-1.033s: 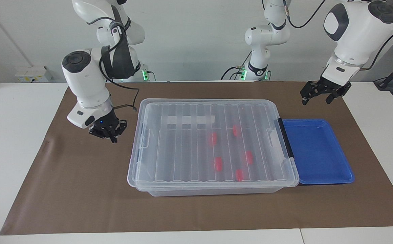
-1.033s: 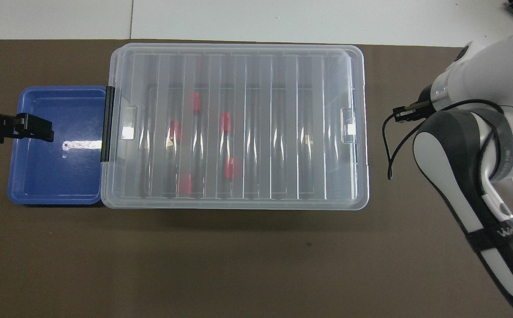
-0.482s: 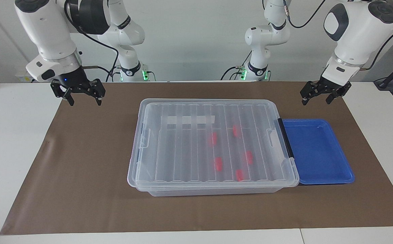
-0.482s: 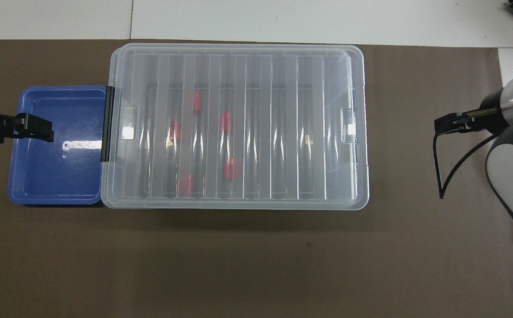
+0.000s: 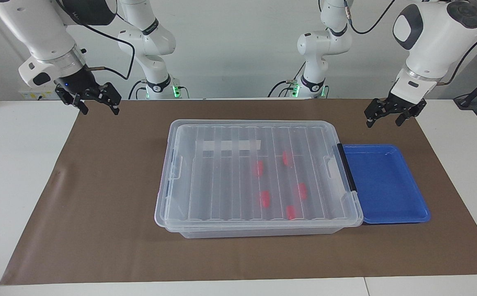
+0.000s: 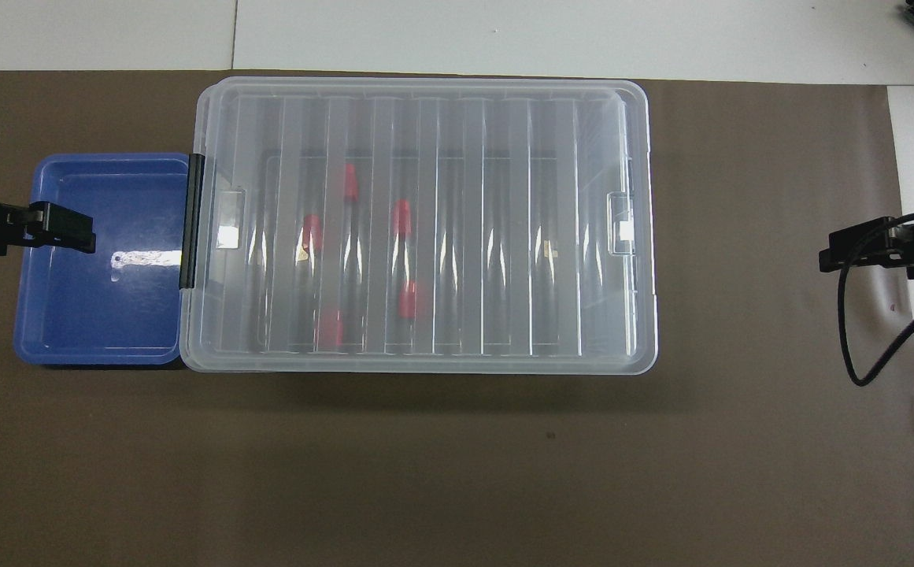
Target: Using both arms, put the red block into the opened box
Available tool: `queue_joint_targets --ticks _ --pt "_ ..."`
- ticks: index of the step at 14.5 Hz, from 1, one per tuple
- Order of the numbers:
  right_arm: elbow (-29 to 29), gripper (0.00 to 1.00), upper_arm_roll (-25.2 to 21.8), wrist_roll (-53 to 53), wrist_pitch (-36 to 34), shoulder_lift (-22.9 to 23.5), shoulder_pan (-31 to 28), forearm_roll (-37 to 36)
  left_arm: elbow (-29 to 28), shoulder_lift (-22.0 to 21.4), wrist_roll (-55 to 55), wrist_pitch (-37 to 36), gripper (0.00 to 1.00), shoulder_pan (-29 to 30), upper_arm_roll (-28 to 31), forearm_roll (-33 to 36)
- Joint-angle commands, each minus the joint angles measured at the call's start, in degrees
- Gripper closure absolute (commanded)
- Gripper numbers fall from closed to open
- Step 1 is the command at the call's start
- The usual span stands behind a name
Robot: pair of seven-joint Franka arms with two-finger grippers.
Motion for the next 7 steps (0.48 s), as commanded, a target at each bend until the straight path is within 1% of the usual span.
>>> queue_joint_targets --ticks 1,3,4,7 --pt "2.36 0.0 0.74 0.73 -1.31 1.36 0.02 -2.07 -1.81 -1.75 -0.34 0.32 0.0 -0.06 0.17 -0.85" --pt "1.57 0.0 0.91 0.91 -0.44 1.54 0.89 -2.16 -1.81 -1.75 -0.34 0.32 0.0 -0.06 0.17 -0.85" --pt "1.31 0.0 0.83 1.17 -0.17 1.45 2.99 -2.51 -1.73 -1.75 -0.34 0.23 0.0 -0.14 0.17 -0.85" --pt "0.43 0.0 0.91 2.49 0.8 1.1 3.19 -2.61 -1.46 -1.75 -0.43 -0.03 0.0 -0.06 0.17 -0.85"
